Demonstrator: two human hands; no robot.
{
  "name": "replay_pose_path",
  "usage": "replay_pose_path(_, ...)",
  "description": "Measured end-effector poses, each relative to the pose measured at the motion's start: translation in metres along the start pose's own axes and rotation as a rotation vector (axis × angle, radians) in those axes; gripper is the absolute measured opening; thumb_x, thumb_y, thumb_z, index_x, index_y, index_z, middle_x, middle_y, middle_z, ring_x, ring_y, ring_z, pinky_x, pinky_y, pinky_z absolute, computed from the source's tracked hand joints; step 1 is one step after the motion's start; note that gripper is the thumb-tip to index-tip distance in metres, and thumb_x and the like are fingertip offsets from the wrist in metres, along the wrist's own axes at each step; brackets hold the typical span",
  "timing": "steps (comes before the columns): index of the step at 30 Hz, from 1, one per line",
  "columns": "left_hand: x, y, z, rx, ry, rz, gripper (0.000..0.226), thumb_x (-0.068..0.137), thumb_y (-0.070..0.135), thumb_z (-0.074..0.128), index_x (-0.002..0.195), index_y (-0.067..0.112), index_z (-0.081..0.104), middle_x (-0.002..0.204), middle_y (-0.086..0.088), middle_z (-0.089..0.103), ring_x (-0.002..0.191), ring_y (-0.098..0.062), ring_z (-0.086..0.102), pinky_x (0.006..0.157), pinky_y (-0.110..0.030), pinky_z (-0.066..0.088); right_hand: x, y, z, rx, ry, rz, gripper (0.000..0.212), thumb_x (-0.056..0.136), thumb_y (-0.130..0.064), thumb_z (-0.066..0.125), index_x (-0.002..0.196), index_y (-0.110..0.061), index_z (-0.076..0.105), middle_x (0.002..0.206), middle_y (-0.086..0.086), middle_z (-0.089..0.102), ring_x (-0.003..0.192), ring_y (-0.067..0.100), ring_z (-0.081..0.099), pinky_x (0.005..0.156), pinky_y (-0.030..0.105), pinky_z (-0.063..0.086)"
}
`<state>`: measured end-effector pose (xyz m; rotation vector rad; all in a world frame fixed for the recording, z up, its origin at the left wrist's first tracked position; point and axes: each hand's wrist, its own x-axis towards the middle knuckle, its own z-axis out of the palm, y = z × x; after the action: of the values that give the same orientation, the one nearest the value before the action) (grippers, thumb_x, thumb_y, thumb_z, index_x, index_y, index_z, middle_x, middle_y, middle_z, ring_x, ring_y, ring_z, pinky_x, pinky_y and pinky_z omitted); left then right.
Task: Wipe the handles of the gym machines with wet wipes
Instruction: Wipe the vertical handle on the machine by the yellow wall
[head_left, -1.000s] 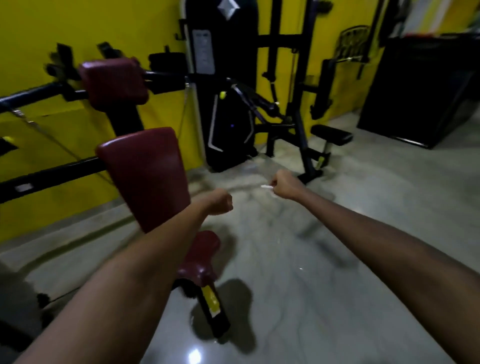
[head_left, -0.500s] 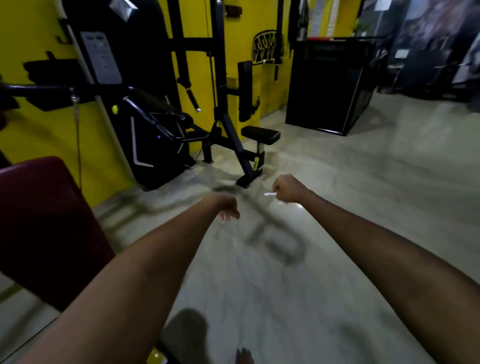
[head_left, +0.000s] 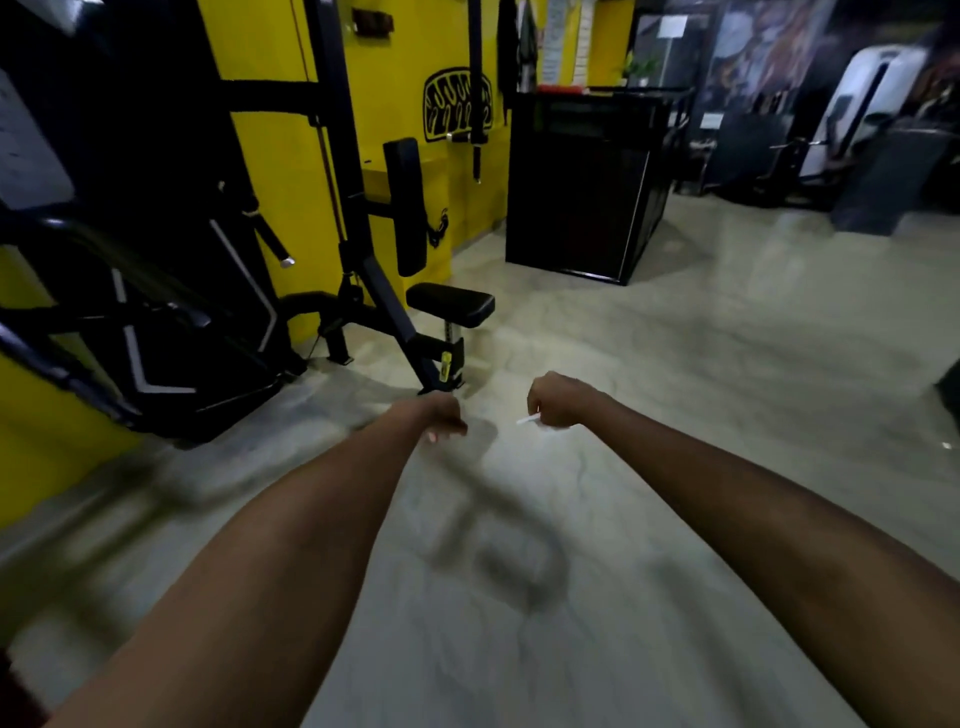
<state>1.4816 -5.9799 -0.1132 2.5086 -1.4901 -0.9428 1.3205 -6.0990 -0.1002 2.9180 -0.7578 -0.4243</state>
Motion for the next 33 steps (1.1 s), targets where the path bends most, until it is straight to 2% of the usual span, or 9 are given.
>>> replay_pose_path(3,0.051,0.017,-0.014,0.022,-0.037,0.018,0.034,0.096,0.013,0.052,0.114,-0.016,0.056,0.093,-0.026,0.061,0.06,-0.023,0.054,0.073,-0.036,0.047,0.038,0.041,0.009,-0.015,-0.039,0.029,0.019,0.083,-0.007,0.059,0.096,-0.004,0.072,0.095,0.014,0.068,0.09,0.028,0.063,0.066,0.029,0.048)
replay_pose_path(6,0.111,0.032,-0.029,0.081,-0.053,0.059,0.033,0.097,0.014,0.049,0.11,-0.015,0.06,0.102,-0.025,0.066,0.08,-0.034,0.066,0.067,-0.028,0.048,0.083,0.088,0.016,-0.046,-0.082,0.032,0.021,0.083,-0.009,0.06,0.1,-0.008,0.072,0.099,0.012,0.069,0.095,0.026,0.063,0.062,0.025,0.045)
replay_pose_path(8,0.15,0.045,-0.044,0.128,-0.053,0.072,0.033,0.097,0.017,0.047,0.106,-0.011,0.063,0.106,-0.02,0.068,0.088,-0.03,0.067,0.075,-0.028,0.05,0.116,0.122,0.015,-0.095,-0.1,0.017,0.023,0.084,-0.01,0.06,0.104,-0.011,0.072,0.103,0.009,0.068,0.097,0.024,0.063,0.063,0.023,0.041)
replay_pose_path(10,0.192,0.058,-0.061,0.141,-0.036,0.075,0.032,0.097,0.019,0.047,0.103,-0.007,0.065,0.105,-0.016,0.069,0.08,-0.021,0.063,0.085,-0.03,0.049,0.153,0.159,0.01,-0.118,-0.081,-0.002,0.024,0.084,-0.011,0.06,0.105,-0.013,0.072,0.106,0.008,0.068,0.097,0.024,0.063,0.066,0.023,0.044)
replay_pose_path(14,0.269,0.084,-0.1,0.144,-0.018,0.019,0.027,0.094,0.02,0.051,0.096,-0.002,0.066,0.096,-0.014,0.069,0.087,-0.024,0.067,0.089,-0.034,0.051,0.216,0.225,-0.012,-0.127,-0.046,-0.05,0.027,0.083,-0.011,0.057,0.106,-0.012,0.071,0.108,0.007,0.067,0.099,0.025,0.062,0.077,0.026,0.046)
replay_pose_path(18,0.334,0.111,-0.138,0.136,0.058,0.009,0.031,0.095,0.022,0.051,0.101,-0.004,0.067,0.087,-0.011,0.062,0.079,-0.022,0.058,0.072,-0.028,0.044,0.282,0.286,-0.027,-0.003,0.021,-0.071,0.024,0.079,-0.008,0.058,0.098,-0.007,0.073,0.1,0.012,0.069,0.091,0.029,0.064,0.08,0.033,0.052)
replay_pose_path(22,0.399,0.123,-0.159,0.149,0.013,-0.046,0.032,0.096,0.02,0.051,0.111,-0.006,0.062,0.107,-0.018,0.066,0.09,-0.026,0.063,0.077,-0.032,0.048,0.341,0.328,-0.026,0.117,0.027,-0.116,0.029,0.073,-0.001,0.058,0.098,-0.004,0.072,0.098,0.013,0.07,0.092,0.028,0.063,0.08,0.035,0.052)
replay_pose_path(29,0.536,0.121,-0.216,0.23,-0.043,-0.025,0.03,0.092,0.023,0.048,0.091,-0.001,0.066,0.085,-0.011,0.064,0.072,-0.022,0.057,0.069,-0.03,0.042,0.474,0.405,-0.026,0.137,0.013,-0.132,0.034,0.068,0.002,0.06,0.098,-0.006,0.073,0.099,0.011,0.071,0.092,0.026,0.064,0.079,0.036,0.054)
replay_pose_path(33,0.612,0.124,-0.27,0.181,-0.05,-0.035,0.025,0.093,0.021,0.048,0.094,0.002,0.064,0.089,-0.013,0.069,0.075,-0.021,0.063,0.081,-0.034,0.05,0.557,0.455,-0.042,0.12,-0.012,-0.122,0.029,0.069,0.001,0.06,0.095,-0.005,0.073,0.1,0.014,0.069,0.094,0.028,0.064,0.081,0.038,0.054)
